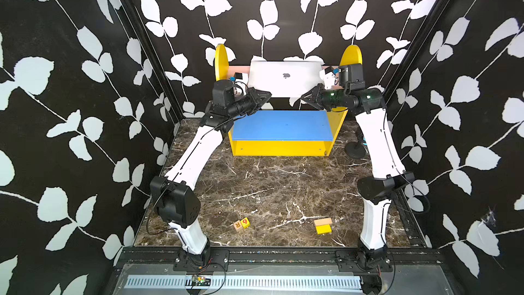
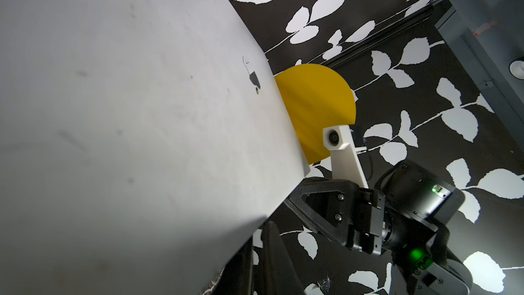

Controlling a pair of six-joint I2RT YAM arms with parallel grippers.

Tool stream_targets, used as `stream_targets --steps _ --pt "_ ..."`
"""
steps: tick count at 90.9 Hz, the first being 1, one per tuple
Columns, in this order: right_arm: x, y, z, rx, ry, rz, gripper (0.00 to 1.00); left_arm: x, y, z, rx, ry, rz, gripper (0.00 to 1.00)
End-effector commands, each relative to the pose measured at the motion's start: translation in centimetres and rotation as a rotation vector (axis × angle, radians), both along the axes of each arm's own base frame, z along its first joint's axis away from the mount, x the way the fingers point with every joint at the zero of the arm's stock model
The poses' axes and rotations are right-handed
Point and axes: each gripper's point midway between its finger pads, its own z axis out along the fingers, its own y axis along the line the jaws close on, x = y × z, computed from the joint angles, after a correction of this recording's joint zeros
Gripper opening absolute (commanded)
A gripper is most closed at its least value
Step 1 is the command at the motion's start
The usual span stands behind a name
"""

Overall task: Close the laptop lid and set it aside
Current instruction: Place the laptop on the shelf.

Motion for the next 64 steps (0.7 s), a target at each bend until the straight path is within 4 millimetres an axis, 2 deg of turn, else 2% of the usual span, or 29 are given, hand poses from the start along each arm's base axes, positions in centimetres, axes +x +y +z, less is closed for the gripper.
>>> stream_targets --steps 1,7,30,64 --pt "0.2 -0.7 3.2 0.032 -0.108 -0.014 0.24 0.4 1.2 2.1 -0.019 -0.061 0.05 0.14" --pt "-0.2 -0.7 3.5 0.037 -0.111 -0.013 0.24 -0.5 1.0 2.4 -0.021 -0.067 0.017 0.16" --pt "-1.7 -0.9 4.8 0.055 -0.123 -0.002 0.28 -1.7 1.3 3.2 -0.028 -0.082 0.009 0.2" --pt "-4.2 -1.5 5.4 0.052 -0.137 0.013 0.34 -4.1 2.0 4.0 -0.032 -0.101 0.002 0.31"
